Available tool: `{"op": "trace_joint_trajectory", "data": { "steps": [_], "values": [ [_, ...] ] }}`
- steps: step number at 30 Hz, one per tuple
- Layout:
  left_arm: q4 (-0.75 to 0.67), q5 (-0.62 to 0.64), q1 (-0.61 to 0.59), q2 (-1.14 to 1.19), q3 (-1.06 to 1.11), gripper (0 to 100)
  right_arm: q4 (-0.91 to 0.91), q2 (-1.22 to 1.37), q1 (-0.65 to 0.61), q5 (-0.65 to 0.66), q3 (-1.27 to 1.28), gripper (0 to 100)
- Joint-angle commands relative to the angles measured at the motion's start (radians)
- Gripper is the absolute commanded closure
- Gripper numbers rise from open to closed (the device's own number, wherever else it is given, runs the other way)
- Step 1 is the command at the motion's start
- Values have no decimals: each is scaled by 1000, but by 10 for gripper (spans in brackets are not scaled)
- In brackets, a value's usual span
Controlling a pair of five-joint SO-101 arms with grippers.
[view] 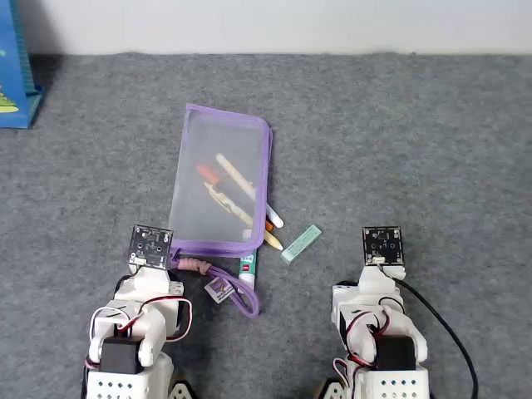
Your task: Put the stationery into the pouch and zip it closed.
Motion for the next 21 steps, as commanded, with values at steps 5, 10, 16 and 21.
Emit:
{"op": "trace_joint_trajectory", "data": {
  "steps": [5, 10, 16, 21],
  "values": [
    [3, -6, -6, -12, -7, 987, 31, -15, -117, -3, 18, 990],
    [3, -6, -6, -12, -7, 987, 56, -15, -188, -2, 18, 990],
    [3, -6, -6, -12, -7, 987, 12, -15, -191, -2, 14, 990],
    [3, -6, -6, -12, -7, 987, -131, -15, -237, -3, 8, 991]
  ]
}}
